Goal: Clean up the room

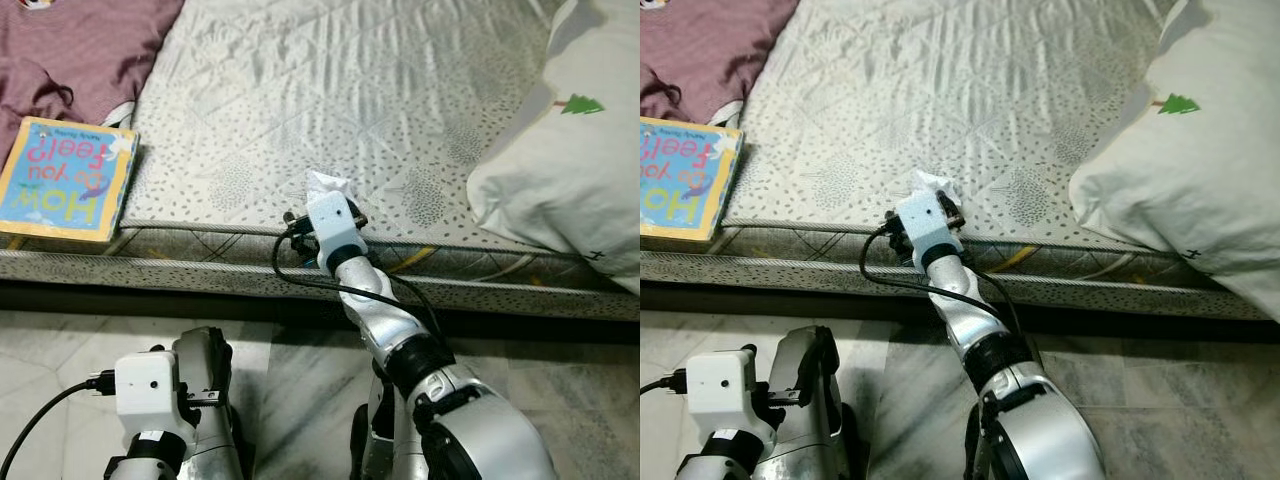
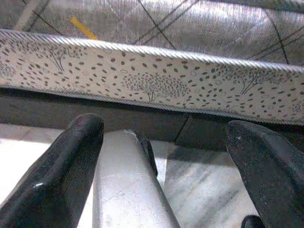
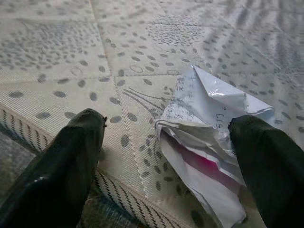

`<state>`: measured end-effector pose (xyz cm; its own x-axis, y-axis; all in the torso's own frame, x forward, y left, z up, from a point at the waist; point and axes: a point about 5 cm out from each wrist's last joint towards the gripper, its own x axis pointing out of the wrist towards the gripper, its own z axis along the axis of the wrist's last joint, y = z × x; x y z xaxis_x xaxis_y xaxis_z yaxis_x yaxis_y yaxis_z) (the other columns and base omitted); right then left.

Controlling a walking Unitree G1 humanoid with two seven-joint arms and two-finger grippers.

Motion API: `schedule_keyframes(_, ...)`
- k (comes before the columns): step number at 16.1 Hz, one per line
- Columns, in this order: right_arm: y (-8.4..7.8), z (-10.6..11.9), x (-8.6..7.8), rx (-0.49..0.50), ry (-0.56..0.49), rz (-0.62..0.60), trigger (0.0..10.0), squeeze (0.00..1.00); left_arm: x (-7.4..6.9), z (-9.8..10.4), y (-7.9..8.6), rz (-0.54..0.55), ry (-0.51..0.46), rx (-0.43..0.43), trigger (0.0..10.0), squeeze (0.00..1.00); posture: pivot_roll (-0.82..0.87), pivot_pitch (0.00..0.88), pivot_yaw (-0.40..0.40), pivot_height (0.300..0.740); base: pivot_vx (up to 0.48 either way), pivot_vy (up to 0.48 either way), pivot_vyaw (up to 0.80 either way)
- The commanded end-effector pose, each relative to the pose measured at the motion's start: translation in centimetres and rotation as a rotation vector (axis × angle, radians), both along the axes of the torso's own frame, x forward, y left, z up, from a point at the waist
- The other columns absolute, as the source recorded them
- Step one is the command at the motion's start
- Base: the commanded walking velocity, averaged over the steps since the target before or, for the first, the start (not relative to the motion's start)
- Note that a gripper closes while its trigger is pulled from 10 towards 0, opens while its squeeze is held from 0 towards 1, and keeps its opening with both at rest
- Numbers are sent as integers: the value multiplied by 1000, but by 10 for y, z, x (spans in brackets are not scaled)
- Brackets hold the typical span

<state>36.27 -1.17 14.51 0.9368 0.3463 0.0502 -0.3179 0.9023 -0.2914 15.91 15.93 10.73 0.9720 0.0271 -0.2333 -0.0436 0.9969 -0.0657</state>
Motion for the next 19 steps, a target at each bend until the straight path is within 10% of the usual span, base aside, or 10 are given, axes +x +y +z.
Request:
schedule_keyframes(1,10,3,-2,-7,-20,9,10000,0,-6,0,0,9,22,-1,10000,0,224,354,-65,506,0,0,0)
schedule_keyframes(4,7,1,0,-48,-49,-43,10000,0,-5,-1,0,12,29,-4,10000,0,229,350,-64,506,0,0,0)
schedule_keyframes(5,5,0,0,-54,-59,-58,118,0,-4,-1,0,13,29,-3,10000,0,229,349,-64,506,0,0,0)
schedule_keyframes(19,-12,-9,4,-212,-109,-117,0,0,3,-2,3,18,23,4,10000,0,234,337,-59,506,0,0,0)
